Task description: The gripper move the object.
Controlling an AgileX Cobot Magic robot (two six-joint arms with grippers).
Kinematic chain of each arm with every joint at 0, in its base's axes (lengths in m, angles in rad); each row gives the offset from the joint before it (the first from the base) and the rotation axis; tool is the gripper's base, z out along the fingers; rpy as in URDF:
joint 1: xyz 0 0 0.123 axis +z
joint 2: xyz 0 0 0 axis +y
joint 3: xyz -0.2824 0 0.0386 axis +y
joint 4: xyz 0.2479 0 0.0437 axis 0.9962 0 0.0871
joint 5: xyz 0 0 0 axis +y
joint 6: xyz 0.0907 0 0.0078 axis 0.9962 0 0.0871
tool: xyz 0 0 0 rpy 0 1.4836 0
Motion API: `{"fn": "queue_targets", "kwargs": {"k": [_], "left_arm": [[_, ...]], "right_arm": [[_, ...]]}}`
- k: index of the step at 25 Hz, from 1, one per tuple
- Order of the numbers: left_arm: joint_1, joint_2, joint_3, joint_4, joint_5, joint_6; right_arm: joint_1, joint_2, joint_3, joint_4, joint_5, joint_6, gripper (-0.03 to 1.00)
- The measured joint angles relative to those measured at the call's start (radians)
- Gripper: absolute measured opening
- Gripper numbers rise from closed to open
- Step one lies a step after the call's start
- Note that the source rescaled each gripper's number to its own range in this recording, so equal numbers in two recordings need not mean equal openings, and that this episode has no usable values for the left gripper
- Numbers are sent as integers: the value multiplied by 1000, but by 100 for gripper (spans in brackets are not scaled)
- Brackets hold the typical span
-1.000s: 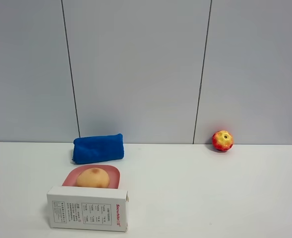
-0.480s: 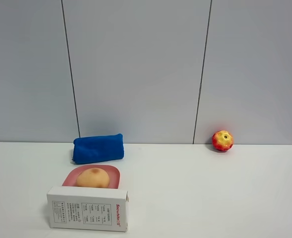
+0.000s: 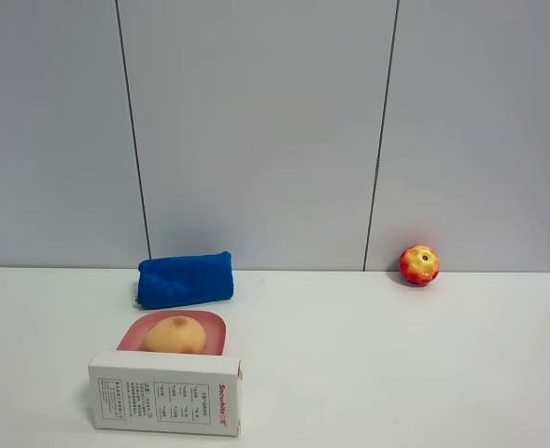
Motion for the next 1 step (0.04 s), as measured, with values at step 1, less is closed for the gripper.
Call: {"fn": "queue_targets", "kwargs": {"k": [1], "left_arm": [[0,0,0,0,0,0]], "right_arm": [[0,0,0,0,0,0,89]]}}
